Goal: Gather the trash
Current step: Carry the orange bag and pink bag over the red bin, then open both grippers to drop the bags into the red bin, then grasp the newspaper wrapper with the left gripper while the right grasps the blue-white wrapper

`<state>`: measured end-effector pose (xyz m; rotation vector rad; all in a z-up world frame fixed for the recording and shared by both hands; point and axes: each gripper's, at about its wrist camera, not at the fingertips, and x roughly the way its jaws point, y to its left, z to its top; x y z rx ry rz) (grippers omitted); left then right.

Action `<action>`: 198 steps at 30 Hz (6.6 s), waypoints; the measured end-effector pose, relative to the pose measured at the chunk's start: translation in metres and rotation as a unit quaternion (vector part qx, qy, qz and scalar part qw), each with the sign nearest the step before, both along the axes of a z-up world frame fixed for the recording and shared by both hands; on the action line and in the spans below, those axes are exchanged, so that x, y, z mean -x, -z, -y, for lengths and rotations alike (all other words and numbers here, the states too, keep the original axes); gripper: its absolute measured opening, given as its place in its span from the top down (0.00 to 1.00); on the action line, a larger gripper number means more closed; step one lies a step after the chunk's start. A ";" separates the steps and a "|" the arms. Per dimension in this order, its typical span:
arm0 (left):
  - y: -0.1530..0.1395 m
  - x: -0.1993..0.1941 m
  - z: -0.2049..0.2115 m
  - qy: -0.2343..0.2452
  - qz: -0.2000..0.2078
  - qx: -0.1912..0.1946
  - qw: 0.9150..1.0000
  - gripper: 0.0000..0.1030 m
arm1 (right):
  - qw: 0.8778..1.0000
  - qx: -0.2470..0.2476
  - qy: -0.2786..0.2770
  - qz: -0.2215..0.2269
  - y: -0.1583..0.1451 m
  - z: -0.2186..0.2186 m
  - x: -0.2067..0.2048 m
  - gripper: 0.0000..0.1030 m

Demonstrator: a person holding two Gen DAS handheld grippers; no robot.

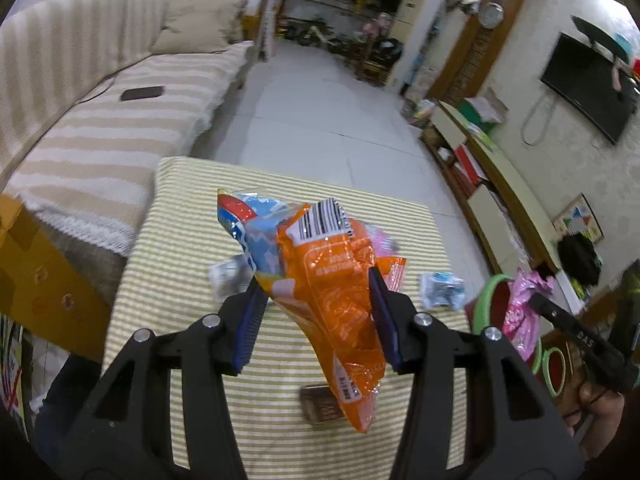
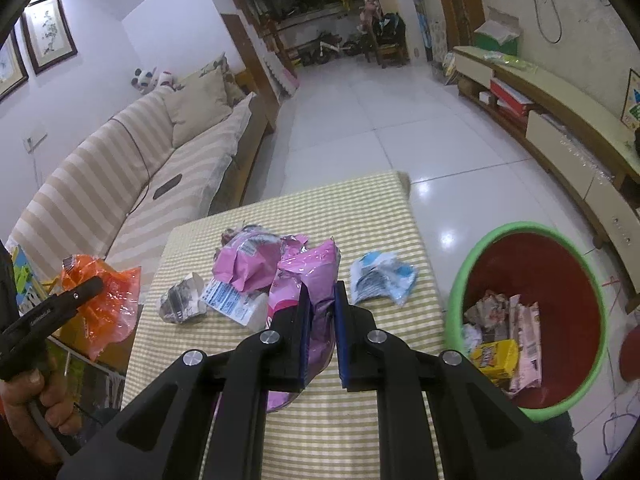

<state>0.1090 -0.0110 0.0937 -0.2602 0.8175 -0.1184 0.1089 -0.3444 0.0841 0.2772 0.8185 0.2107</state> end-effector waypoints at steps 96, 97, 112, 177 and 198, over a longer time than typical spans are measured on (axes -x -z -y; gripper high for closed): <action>-0.011 -0.012 0.088 0.072 0.005 -0.019 0.997 0.05 | 0.994 0.077 0.065 0.043 -0.013 0.059 0.013 0.15; -0.011 -0.011 0.078 0.064 0.004 -0.018 0.998 0.05 | 0.995 0.078 0.054 0.044 -0.013 0.045 0.011 0.15; 0.012 0.008 -0.042 -0.039 -0.015 -0.003 0.999 0.05 | 0.996 0.087 -0.017 0.031 0.000 -0.044 -0.014 0.15; 0.136 -0.086 -0.053 0.046 -0.124 -0.116 0.984 0.77 | 0.988 0.114 -0.064 -0.087 0.118 -0.046 -0.103 0.76; 0.044 -0.031 -0.015 0.059 -0.040 -0.106 0.992 0.77 | 0.995 0.084 -0.056 -0.018 0.036 -0.036 -0.035 0.78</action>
